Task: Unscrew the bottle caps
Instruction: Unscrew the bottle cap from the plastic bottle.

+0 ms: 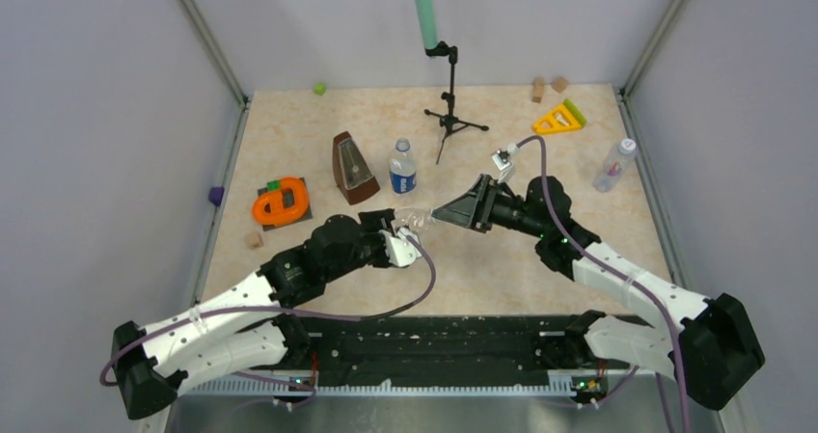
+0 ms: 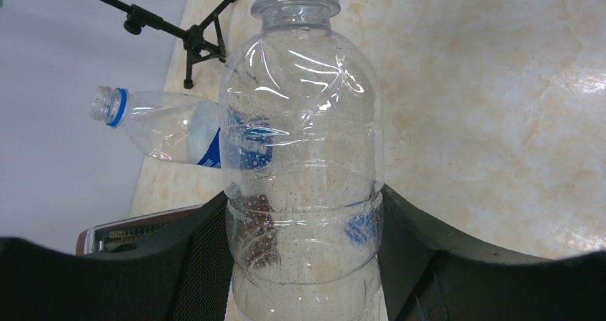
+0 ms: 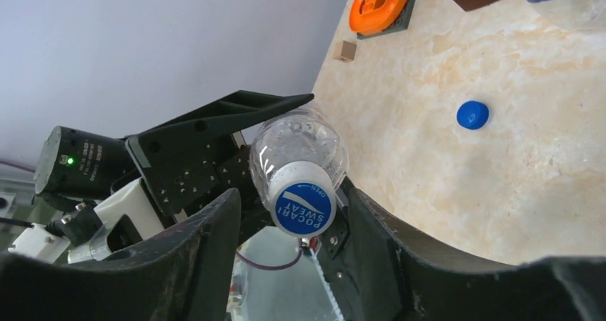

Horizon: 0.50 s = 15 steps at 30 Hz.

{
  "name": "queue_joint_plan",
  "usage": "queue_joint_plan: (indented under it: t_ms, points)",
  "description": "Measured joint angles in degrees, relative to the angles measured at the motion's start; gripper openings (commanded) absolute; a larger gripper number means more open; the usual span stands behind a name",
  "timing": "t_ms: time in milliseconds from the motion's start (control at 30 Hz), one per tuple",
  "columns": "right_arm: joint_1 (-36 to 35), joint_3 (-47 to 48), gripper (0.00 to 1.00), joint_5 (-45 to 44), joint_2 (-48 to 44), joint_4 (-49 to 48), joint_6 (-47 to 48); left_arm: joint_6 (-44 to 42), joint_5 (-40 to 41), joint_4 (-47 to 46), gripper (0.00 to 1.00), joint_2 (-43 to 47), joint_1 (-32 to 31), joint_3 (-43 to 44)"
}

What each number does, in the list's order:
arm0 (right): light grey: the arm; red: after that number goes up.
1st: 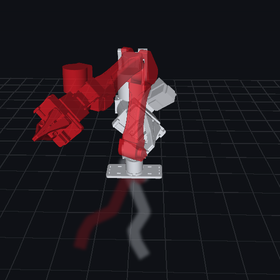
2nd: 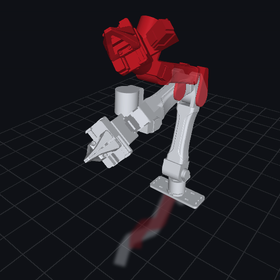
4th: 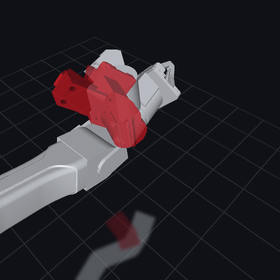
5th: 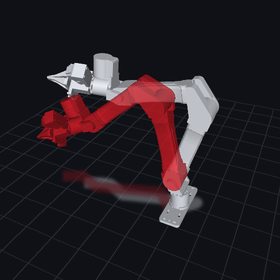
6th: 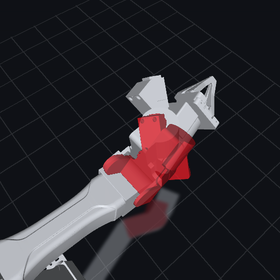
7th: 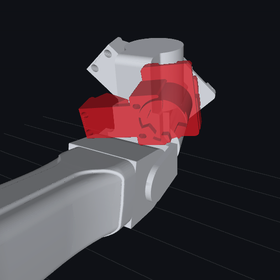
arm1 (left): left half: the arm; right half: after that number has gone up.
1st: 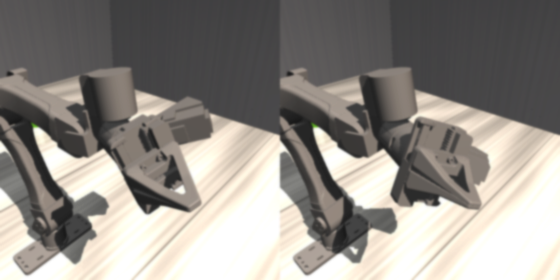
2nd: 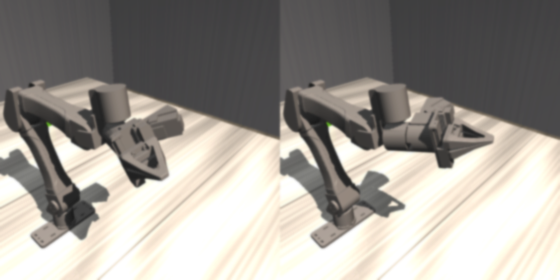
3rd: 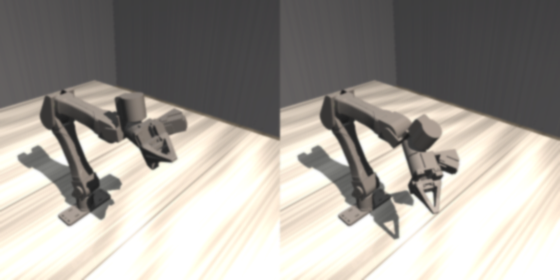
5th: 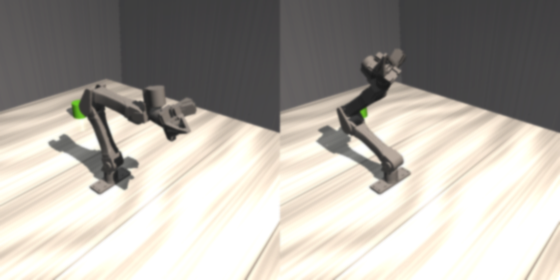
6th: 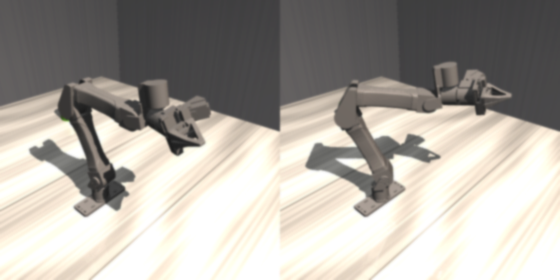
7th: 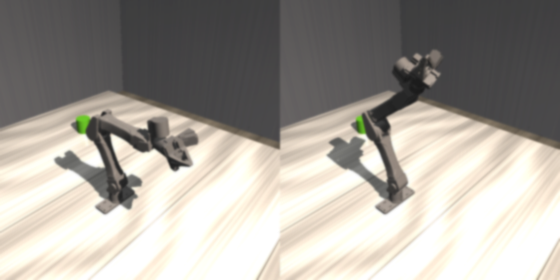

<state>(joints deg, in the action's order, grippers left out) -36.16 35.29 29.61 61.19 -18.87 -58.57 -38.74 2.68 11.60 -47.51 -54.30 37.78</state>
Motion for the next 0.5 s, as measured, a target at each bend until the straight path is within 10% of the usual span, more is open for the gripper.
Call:
queue_joint_plan:
  t_ms: [500]
  points:
    - [0.07,-0.07,0.02,0.09,0.37,-1.6,-0.13,0.31,0.28,0.2,0.0,1.25,-0.02,-0.46]
